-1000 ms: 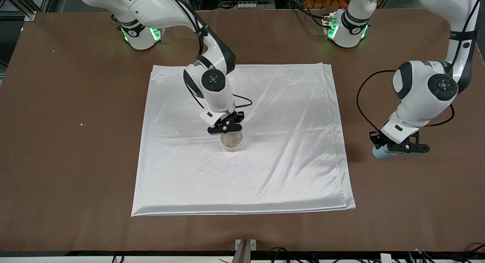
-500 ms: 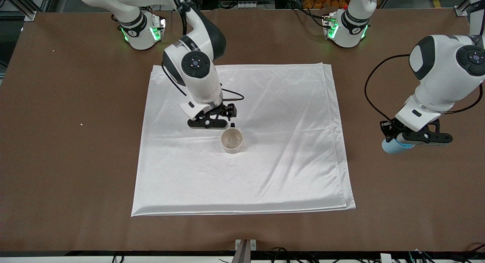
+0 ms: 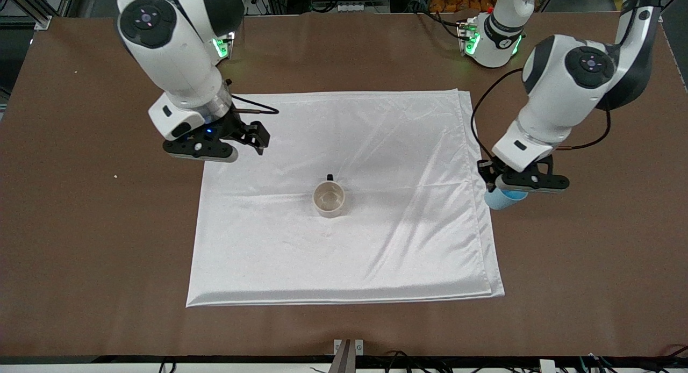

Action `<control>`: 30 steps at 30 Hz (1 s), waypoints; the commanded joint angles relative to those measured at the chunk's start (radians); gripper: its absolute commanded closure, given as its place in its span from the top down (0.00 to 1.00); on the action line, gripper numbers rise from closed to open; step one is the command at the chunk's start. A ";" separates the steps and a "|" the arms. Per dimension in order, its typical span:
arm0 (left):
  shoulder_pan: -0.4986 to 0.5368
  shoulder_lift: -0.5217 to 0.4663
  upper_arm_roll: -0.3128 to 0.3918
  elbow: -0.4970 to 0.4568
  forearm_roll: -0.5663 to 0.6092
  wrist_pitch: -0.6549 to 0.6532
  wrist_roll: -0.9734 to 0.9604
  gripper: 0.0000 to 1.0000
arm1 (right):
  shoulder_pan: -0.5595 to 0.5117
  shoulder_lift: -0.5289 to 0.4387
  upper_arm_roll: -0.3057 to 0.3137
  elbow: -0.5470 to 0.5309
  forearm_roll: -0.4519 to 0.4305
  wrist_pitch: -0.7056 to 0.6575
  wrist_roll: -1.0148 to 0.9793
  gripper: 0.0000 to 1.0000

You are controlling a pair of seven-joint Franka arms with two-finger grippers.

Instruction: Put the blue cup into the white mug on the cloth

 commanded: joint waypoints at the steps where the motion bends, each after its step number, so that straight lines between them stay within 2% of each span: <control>1: -0.001 0.075 -0.098 0.078 0.096 -0.014 -0.211 0.00 | -0.072 -0.077 -0.008 -0.028 -0.022 -0.052 -0.110 1.00; 8: -0.013 0.227 -0.228 0.244 0.202 -0.080 -0.457 0.00 | -0.177 -0.126 -0.040 -0.028 -0.022 -0.102 -0.338 1.00; 13: -0.059 0.347 -0.277 0.377 0.303 -0.189 -0.630 0.00 | -0.232 -0.131 -0.052 -0.019 -0.024 -0.102 -0.405 1.00; 17: -0.077 0.411 -0.328 0.451 0.341 -0.224 -0.713 0.00 | -0.278 -0.129 -0.052 -0.019 -0.021 -0.102 -0.457 1.00; 30: -0.246 0.549 -0.333 0.615 0.349 -0.233 -0.883 0.00 | -0.373 -0.117 -0.052 -0.024 -0.002 -0.070 -0.585 1.00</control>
